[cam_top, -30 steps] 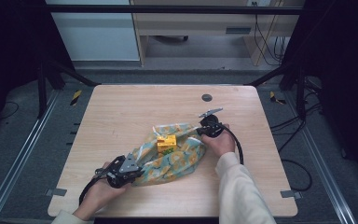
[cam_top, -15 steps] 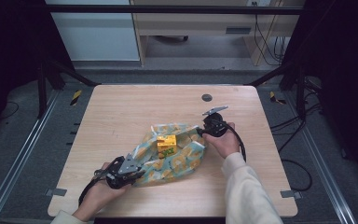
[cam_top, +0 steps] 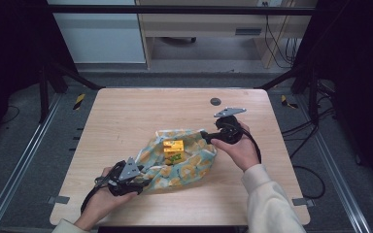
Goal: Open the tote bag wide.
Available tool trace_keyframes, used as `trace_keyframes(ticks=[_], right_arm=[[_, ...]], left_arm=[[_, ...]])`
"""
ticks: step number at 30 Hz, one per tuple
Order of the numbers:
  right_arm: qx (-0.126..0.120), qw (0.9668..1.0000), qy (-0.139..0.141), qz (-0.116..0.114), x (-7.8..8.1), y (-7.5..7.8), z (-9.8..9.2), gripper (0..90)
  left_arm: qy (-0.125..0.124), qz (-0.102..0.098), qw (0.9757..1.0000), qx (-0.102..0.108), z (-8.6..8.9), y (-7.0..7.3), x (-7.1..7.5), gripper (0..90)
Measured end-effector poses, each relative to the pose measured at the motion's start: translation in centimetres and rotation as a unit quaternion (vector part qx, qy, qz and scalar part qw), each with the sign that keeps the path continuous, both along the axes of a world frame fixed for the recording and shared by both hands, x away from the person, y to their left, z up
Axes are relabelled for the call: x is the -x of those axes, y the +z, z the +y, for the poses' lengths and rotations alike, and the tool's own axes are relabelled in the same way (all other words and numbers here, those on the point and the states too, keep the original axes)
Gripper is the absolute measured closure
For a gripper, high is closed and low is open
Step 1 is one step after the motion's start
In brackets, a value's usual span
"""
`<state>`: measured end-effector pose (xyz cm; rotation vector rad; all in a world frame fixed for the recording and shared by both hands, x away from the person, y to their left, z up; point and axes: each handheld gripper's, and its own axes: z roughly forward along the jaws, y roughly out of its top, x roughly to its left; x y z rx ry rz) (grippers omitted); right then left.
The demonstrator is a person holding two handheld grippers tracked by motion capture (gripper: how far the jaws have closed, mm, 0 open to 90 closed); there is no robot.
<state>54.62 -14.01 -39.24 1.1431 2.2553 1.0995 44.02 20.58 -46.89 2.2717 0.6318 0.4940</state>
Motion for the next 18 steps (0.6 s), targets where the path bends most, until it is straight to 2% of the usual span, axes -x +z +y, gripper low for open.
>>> trace_keyframes(ticks=[3,7,11,15,18], right_arm=[[0.003,0.9999,0.012,-0.009,1.2,0.7,0.3,21.9],[0.003,0.9996,0.026,-0.013,2.8,1.1,0.7,18.9],[0.006,0.9991,0.031,-0.027,4.6,1.4,0.7,16.1],[0.001,0.9989,0.03,-0.036,6.3,0.9,0.3,15.3],[0.0,0.999,0.03,-0.034,7.1,0.0,-0.1,15.5]], left_arm=[[0.003,0.004,0.9999,0.012,0.1,0.5,0.0,31.2],[0.001,-0.003,0.9997,0.025,0.1,1.6,0.3,24.3],[0.0,-0.004,0.9993,0.038,0.1,2.9,0.6,19.3],[0.001,-0.001,0.9989,0.046,0.2,4.0,0.5,16.1],[0.0,0.0,0.9983,0.057,0.2,4.6,0.5,14.7]])
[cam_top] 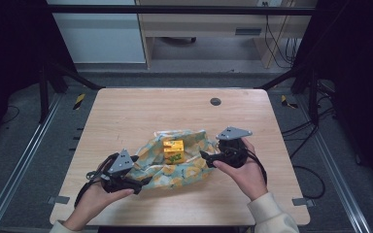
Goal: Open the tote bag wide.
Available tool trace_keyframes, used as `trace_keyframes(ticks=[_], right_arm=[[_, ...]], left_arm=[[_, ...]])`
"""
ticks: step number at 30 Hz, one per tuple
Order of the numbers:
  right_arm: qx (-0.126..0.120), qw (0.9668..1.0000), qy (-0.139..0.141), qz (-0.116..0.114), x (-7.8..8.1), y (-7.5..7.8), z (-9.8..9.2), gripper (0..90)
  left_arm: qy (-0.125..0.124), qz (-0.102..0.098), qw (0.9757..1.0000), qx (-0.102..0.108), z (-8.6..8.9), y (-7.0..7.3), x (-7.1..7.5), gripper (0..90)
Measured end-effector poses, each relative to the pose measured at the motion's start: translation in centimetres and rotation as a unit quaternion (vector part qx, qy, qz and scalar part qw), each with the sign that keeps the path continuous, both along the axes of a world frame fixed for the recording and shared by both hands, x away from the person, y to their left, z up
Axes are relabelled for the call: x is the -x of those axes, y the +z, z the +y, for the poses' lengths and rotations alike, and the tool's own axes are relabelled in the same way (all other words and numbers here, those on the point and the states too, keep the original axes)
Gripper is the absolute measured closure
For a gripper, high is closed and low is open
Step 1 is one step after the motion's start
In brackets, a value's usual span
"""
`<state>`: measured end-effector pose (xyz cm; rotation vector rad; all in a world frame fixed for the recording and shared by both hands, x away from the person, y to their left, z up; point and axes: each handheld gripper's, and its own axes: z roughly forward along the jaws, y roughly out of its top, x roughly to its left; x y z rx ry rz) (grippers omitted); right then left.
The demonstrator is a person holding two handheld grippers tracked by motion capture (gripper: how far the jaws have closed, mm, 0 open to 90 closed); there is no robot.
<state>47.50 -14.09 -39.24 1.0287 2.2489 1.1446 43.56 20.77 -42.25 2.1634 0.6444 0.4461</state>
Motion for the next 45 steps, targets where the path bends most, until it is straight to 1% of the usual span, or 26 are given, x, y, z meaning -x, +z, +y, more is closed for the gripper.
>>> trace_keyframes(ticks=[2,4,9,13,17,19,22,24,27,29,30,31,32,33,35,36,38,39,40,41,42,43,45], right_arm=[[-0.002,1.0,0.002,0.004,0.3,-0.6,-0.1,15.9],[-0.004,1.0,0.005,0.007,0.6,-1.1,-0.1,16.2],[-0.007,0.9999,0.013,0.008,1.1,-2.5,0.5,16.7],[-0.007,0.9998,0.017,0.012,1.3,-3.3,0.8,16.9],[-0.008,0.9997,0.02,0.013,1.5,-3.4,0.9,16.2],[-0.011,0.9996,0.023,0.012,1.6,-3.5,0.9,14.6],[-0.015,0.9994,0.028,0.011,1.7,-3.5,1.1,11.4],[-0.013,0.9994,0.029,0.011,1.8,-3.6,1.5,9.6],[-0.003,0.9996,0.023,0.016,1.7,-4.1,2.0,7.4],[0.007,0.9995,0.02,0.023,1.4,-4.6,2.1,7.3],[0.011,0.9994,0.015,0.028,1.3,-4.9,2.1,7.4],[0.012,0.9992,0.013,0.037,1.0,-5.4,1.9,7.8],[0.01,0.999,0.011,0.043,0.9,-5.7,1.8,8.7],[0.006,0.9984,0.004,0.057,0.7,-6.2,1.7,10.8],[0.008,0.9974,0.0,0.072,0.5,-6.6,1.5,16.7],[0.014,0.9971,0.0,0.075,0.4,-6.8,1.4,21.3],[0.016,0.9962,0.005,0.086,0.3,-7.2,1.2,40.4],[0.015,0.9958,0.005,0.09,0.3,-7.3,1.2,46.6],[0.015,0.9959,0.008,0.089,0.2,-7.4,1.0,55.4],[0.015,0.996,0.008,0.088,0.2,-7.5,1.0,62.2],[0.013,0.9958,0.012,0.09,0.1,-7.5,0.9,70.1],[0.008,0.9956,0.014,0.093,0.0,-7.6,0.8,75.1],[0.003,0.9956,0.019,0.092,-0.1,-7.5,0.7,82.5]], left_arm=[[0.002,-0.002,1.0,0.003,-0.1,0.3,-0.2,14.1],[0.006,-0.003,1.0,0.002,-0.3,0.3,-0.4,13.9],[0.009,0.006,0.9999,0.005,-1.1,-0.2,-1.2,14.0],[0.008,0.007,0.9999,-0.002,-1.9,-0.3,-1.9,14.1],[0.013,-0.005,0.9999,-0.008,-2.0,0.7,-3.1,15.9],[0.018,-0.007,0.9998,-0.01,-1.8,1.3,-3.9,17.1],[0.033,-0.01,0.9992,-0.023,-1.4,1.7,-5.4,18.9],[0.045,-0.002,0.9985,-0.03,-1.2,1.5,-6.5,20.7],[0.054,0.014,0.9976,-0.041,-1.1,0.6,-7.9,23.9],[0.056,0.013,0.9967,-0.057,-1.5,-0.1,-8.4,26.0],[0.06,0.006,0.996,-0.065,-1.8,-0.4,-8.7,28.4],[0.06,0.005,0.9958,-0.069,-1.9,-0.6,-8.8,31.1],[0.059,0.01,0.9959,-0.069,-2.1,-0.9,-9.1,32.8],[0.057,0.015,0.9958,-0.07,-2.3,-1.2,-9.4,34.9],[0.056,0.017,0.9952,-0.078,-2.6,-1.7,-9.7,38.5],[0.055,0.019,0.9948,-0.084,-2.7,-1.9,-9.8,41.4],[0.058,0.022,0.9939,-0.092,-2.9,-2.2,-10.1,50.7],[0.065,0.02,0.9936,-0.09,-2.9,-2.3,-10.1,55.9],[0.076,0.013,0.993,-0.089,-2.9,-2.4,-10.1,64.8],[0.08,0.012,0.9934,-0.081,-2.8,-2.4,-10.2,71.7],[0.079,0.013,0.9937,-0.079,-2.8,-2.3,-10.3,77.5],[0.078,0.01,0.9939,-0.077,-2.9,-2.3,-10.2,80.9],[0.077,0.004,0.9945,-0.071,-2.9,-2.0,-10.2,84.8]])
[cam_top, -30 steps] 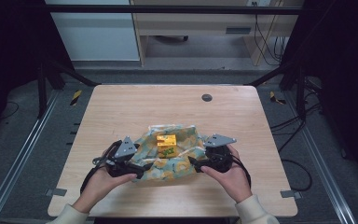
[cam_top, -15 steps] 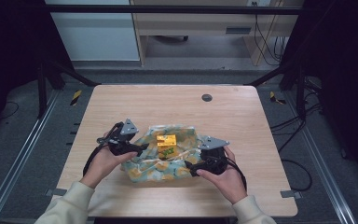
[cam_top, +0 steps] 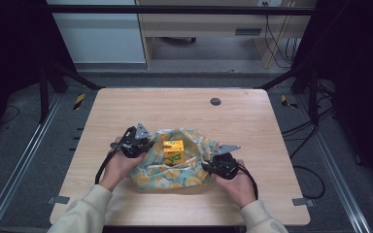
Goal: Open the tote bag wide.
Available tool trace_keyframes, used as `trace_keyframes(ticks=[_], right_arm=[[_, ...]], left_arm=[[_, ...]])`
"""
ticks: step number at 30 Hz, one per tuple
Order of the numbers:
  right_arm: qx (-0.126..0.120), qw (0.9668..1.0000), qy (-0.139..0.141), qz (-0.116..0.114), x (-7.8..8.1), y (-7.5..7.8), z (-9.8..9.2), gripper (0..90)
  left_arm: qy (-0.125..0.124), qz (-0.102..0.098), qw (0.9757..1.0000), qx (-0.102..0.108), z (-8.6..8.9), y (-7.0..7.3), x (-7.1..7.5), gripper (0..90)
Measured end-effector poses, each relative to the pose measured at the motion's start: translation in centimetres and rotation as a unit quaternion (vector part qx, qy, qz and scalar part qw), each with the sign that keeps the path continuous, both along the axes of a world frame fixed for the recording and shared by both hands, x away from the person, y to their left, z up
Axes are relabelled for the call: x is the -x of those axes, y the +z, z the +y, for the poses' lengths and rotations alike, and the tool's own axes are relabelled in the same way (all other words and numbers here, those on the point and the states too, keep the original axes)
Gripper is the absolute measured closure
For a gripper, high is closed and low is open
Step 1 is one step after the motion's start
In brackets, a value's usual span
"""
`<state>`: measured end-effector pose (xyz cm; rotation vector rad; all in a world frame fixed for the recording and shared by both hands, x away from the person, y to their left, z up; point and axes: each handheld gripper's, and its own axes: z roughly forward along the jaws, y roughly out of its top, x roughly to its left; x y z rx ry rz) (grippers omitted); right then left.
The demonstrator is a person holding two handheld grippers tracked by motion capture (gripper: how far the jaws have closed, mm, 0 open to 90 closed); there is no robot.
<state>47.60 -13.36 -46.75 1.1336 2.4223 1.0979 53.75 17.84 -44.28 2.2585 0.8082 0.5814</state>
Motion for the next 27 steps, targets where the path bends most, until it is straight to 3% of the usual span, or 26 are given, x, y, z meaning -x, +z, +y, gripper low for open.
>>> trace_keyframes(ticks=[3,5,6,10,14,27], right_arm=[[0.004,0.9999,-0.003,-0.015,-0.4,0.3,-0.3,86.8],[0.012,0.9997,-0.007,-0.022,-0.7,0.3,-0.7,88.2],[0.017,0.9996,-0.008,-0.022,-0.8,0.2,-0.8,88.5],[0.036,0.9992,-0.009,-0.017,-1.0,-0.3,-1.2,89.1],[0.055,0.9983,-0.01,-0.017,-1.3,-0.7,-1.4,89.3],[0.071,0.9973,-0.017,-0.005,-1.5,-1.3,-1.9,89.6]], left_arm=[[0.004,-0.014,0.9999,-0.002,-0.1,0.3,-0.1,88.3],[0.004,-0.012,0.9997,-0.022,0.1,0.1,-0.5,89.0],[0.009,-0.01,0.9997,-0.019,0.1,-0.1,-0.7,89.1],[0.022,0.004,0.9997,-0.012,0.6,-1.0,-1.4,89.7],[0.024,0.004,0.9995,-0.022,0.7,-1.9,-1.5,90.0],[0.035,0.002,0.9989,-0.033,0.8,-3.2,-1.5,90.0]])
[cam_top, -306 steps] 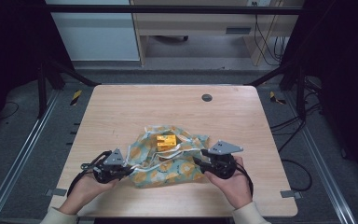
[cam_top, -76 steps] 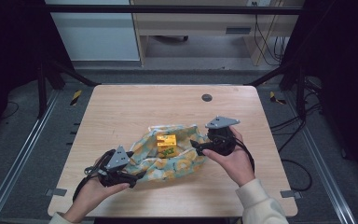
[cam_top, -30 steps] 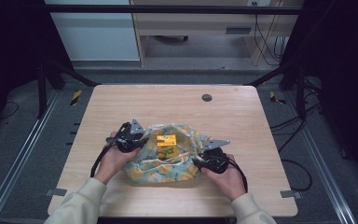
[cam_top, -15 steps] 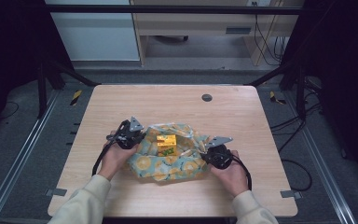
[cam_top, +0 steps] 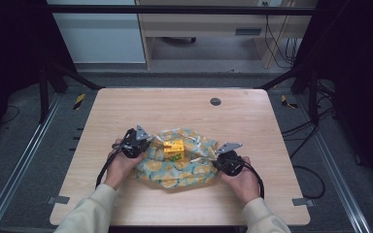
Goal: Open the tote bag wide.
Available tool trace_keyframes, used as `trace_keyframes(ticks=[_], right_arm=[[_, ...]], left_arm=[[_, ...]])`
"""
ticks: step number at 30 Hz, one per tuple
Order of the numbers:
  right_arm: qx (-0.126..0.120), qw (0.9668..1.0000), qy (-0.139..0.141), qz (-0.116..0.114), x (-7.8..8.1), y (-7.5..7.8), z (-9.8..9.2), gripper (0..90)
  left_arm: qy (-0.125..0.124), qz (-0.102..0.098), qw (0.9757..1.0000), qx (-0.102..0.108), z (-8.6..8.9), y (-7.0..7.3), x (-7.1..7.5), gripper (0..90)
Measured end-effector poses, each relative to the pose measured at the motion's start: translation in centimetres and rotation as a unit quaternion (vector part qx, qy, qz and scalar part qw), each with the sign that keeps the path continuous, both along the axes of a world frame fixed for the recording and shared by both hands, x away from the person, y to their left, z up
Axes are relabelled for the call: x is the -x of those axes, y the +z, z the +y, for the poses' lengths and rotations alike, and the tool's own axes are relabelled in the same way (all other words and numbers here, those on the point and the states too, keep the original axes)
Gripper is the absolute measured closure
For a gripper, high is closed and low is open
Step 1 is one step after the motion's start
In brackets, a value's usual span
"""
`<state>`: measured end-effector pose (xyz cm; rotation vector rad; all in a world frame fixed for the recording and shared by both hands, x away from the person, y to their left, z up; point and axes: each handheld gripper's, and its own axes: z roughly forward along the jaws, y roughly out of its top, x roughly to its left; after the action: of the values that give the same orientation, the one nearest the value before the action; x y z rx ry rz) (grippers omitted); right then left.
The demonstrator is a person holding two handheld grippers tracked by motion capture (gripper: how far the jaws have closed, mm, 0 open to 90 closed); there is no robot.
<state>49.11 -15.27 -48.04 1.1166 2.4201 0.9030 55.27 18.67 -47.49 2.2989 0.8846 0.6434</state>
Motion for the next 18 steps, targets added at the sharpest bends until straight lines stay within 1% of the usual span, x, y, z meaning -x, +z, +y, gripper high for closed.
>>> trace_keyframes(ticks=[2,3,4,5,7,14,18], right_arm=[[0.006,1.0,0.0,-0.001,-0.08,-0.13,-0.07,89.6],[0.004,1.0,-0.001,0.002,-0.12,-0.22,-0.12,89.6],[0.002,1.0,0.001,0.002,-0.19,-0.35,-0.19,89.7],[0.004,1.0,-0.001,0.006,-0.16,-0.38,-0.2,89.7],[0.005,1.0,-0.001,0.005,-0.19,-0.39,-0.22,89.7],[0.011,0.9999,-0.001,0.003,-0.18,-0.47,-0.14,89.8],[0.015,0.9999,-0.001,0.007,-0.15,-0.52,-0.1,89.8]], left_arm=[[0.001,0.002,1.0,-0.001,0.0,-0.11,0.02,89.9],[-0.001,0.001,1.0,-0.004,0.01,-0.15,0.02,89.9],[0.001,0.001,1.0,0.0,-0.04,-0.21,0.07,89.9],[0.002,0.001,1.0,-0.001,-0.05,-0.25,0.09,89.9],[-0.001,0.001,1.0,-0.009,-0.02,-0.32,0.07,90.0],[-0.002,0.002,0.9999,-0.013,0.01,-0.6,0.18,89.9],[-0.001,0.007,0.9999,-0.014,0.03,-0.73,0.21,89.9]])
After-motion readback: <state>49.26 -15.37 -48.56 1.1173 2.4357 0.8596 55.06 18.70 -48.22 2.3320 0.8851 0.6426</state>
